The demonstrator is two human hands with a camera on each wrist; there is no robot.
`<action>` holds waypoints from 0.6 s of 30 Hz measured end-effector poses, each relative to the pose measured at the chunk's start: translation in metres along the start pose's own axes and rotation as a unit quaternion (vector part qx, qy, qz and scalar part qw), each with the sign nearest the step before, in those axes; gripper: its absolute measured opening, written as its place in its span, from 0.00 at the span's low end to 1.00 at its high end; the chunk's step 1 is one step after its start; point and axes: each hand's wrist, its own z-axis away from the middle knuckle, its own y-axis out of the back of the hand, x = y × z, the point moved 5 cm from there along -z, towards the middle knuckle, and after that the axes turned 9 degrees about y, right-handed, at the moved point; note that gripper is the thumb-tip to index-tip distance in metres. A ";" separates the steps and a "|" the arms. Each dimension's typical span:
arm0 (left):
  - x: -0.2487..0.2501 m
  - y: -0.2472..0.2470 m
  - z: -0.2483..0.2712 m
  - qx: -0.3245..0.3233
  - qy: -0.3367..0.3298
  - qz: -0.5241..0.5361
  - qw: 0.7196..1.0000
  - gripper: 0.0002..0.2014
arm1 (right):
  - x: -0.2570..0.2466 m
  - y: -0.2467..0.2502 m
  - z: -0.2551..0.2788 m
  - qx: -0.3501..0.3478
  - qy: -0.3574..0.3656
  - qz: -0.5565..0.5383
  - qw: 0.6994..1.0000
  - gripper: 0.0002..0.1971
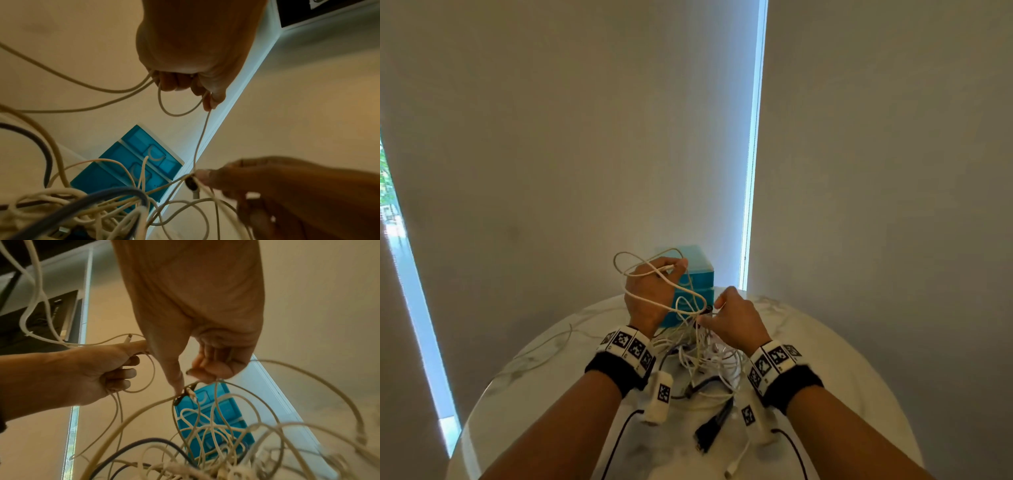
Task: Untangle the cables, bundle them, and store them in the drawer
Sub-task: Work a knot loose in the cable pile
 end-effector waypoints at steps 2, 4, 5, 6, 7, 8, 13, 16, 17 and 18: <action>0.000 -0.002 0.002 0.002 -0.010 0.006 1.000 0.10 | -0.005 0.005 -0.004 0.015 0.022 0.023 0.999 0.23; 0.003 -0.003 0.002 0.008 -0.017 -0.007 1.000 0.09 | -0.008 -0.002 -0.004 -0.043 0.039 0.039 0.998 0.20; 0.003 -0.003 0.001 0.010 -0.018 -0.015 1.000 0.09 | -0.010 -0.002 -0.002 -0.054 0.045 0.043 0.997 0.18; 0.003 -0.004 -0.001 0.006 -0.015 -0.015 1.000 0.09 | -0.011 0.002 0.000 -0.045 0.054 0.042 0.997 0.17; 0.001 -0.005 -0.002 0.000 -0.004 -0.013 1.000 0.08 | -0.014 0.006 0.003 -0.025 0.064 0.035 0.997 0.18; -0.004 -0.006 -0.005 0.000 0.011 -0.016 1.000 0.09 | -0.016 0.010 0.004 -0.010 0.072 0.021 0.997 0.19; -0.009 -0.002 -0.018 0.057 0.047 -0.016 0.997 0.14 | -0.004 0.000 0.014 -0.102 0.042 0.053 0.992 0.27; -0.003 0.003 -0.024 0.072 0.057 0.007 0.996 0.14 | 0.006 0.008 0.014 -0.155 0.013 0.057 0.986 0.22; -0.001 0.002 -0.024 0.057 0.047 -0.001 0.997 0.13 | 0.003 0.018 0.010 -0.129 0.008 0.024 0.991 0.19; 0.001 0.001 -0.022 0.040 0.029 -0.014 0.999 0.12 | -0.001 0.030 0.002 -0.075 0.010 -0.012 0.997 0.18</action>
